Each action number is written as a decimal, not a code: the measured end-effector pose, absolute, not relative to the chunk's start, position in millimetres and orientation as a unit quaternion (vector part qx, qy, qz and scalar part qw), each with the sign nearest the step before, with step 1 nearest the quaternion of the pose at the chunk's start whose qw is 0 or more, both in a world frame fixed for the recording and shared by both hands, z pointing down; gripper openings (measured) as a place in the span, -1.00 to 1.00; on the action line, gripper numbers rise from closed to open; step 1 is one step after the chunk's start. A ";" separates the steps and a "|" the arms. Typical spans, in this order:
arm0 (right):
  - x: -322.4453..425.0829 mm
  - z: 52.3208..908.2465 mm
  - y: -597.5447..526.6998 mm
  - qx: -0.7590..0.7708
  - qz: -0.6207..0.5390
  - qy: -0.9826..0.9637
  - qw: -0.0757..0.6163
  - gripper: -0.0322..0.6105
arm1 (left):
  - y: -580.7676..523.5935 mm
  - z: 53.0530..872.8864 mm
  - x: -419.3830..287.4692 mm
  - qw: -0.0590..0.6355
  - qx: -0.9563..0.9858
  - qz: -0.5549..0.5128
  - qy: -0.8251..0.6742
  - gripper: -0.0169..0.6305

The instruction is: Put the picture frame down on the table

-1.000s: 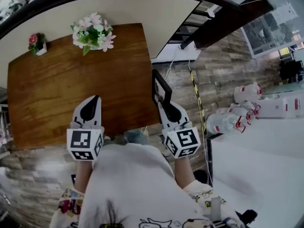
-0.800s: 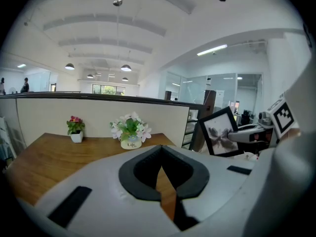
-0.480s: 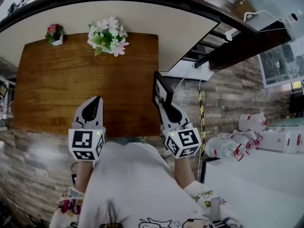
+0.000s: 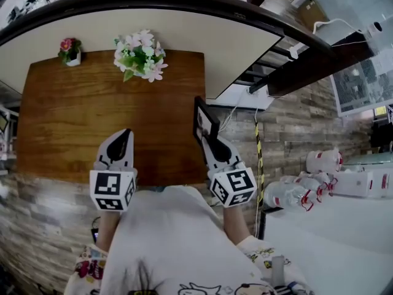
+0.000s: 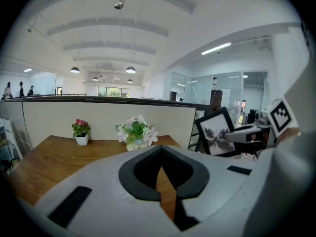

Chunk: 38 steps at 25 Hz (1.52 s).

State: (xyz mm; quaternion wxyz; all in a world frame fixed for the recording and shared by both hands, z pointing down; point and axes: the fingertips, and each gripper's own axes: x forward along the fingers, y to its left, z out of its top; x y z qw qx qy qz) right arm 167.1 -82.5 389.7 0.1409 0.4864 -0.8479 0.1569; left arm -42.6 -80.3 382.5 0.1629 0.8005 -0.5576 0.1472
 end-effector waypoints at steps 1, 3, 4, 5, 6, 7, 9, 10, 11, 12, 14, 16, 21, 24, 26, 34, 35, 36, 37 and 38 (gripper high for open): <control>165.2 389.6 -84.1 0.487 0.157 -0.848 0.141 -0.78 | -82.2 382.6 -44.4 0.163 0.801 0.147 -0.557 -0.94; 161.5 390.3 -87.6 0.487 0.155 -0.847 0.144 -0.78 | -85.1 382.6 -48.0 0.163 0.802 0.146 -0.556 -0.94; 159.9 390.6 -89.1 0.487 0.154 -0.847 0.146 -0.78 | -86.2 382.6 -49.6 0.163 0.802 0.146 -0.555 -0.94; 158.6 390.6 -90.7 0.488 0.153 -0.847 0.147 -0.78 | -87.3 382.6 -51.1 0.162 0.803 0.146 -0.555 -0.94; 157.4 390.4 -92.2 0.488 0.153 -0.847 0.147 -0.78 | -88.6 382.6 -52.4 0.162 0.804 0.146 -0.554 -0.94; 156.0 390.2 -93.7 0.487 0.153 -0.847 0.147 -0.78 | -89.9 382.6 -53.6 0.162 0.804 0.145 -0.553 -0.94; 153.1 390.0 -96.1 0.485 0.153 -0.848 0.149 -0.78 | -92.0 382.7 -55.9 0.163 0.805 0.146 -0.552 -0.94; 151.8 390.1 -97.1 0.484 0.154 -0.848 0.151 -0.78 | -93.0 382.8 -56.9 0.164 0.805 0.146 -0.552 -0.94; 150.6 390.2 -97.9 0.482 0.154 -0.849 0.152 -0.78 | -94.0 383.2 -57.9 0.164 0.805 0.146 -0.551 -0.94; 149.5 390.6 -98.7 0.481 0.155 -0.849 0.153 -0.78 | -94.8 383.8 -59.0 0.165 0.804 0.147 -0.552 -0.94; 147.3 392.2 -99.7 0.478 0.160 -0.850 0.153 -0.78 | -95.8 385.3 -60.5 0.167 0.804 0.147 -0.552 -0.94; 145.8 394.7 -100.4 0.475 0.167 -0.850 0.153 -0.78 | -96.1 386.7 -61.0 0.169 0.804 0.148 -0.550 -0.94; 138.9 402.5 -103.7 0.461 0.189 -0.853 0.155 -0.78 | -96.3 392.3 -63.9 0.176 0.802 0.153 -0.549 -0.94; 134.6 407.1 -104.5 0.450 0.198 -0.856 0.158 -0.78 | -96.2 396.9 -65.0 0.181 0.801 0.156 -0.548 -0.94; 132.1 411.2 -103.6 0.443 0.209 -0.857 0.159 -0.78 | -95.4 399.3 -65.0 0.184 0.801 0.157 -0.547 -0.94; 118.4 433.5 -100.1 0.415 0.253 -0.857 0.172 -0.78 | -93.1 413.7 -69.0 0.199 0.797 0.167 -0.546 -0.94; 116.3 436.5 -99.3 0.410 0.259 -0.857 0.173 -0.78 | -92.7 416.1 -69.3 0.202 0.796 0.169 -0.545 -0.94; 114.5 439.4 -98.5 0.407 0.266 -0.857 0.174 -0.78 | -92.6 418.2 -69.3 0.204 0.796 0.169 -0.544 -0.94; 112.9 442.3 -97.8 0.403 0.272 -0.856 0.175 -0.78 | -92.8 420.1 -69.0 0.206 0.796 0.170 -0.543 -0.94; 111.4 445.3 -97.2 0.399 0.279 -0.855 0.176 -0.78 | -93.2 421.9 -68.5 0.207 0.796 0.170 -0.542 -0.94</control>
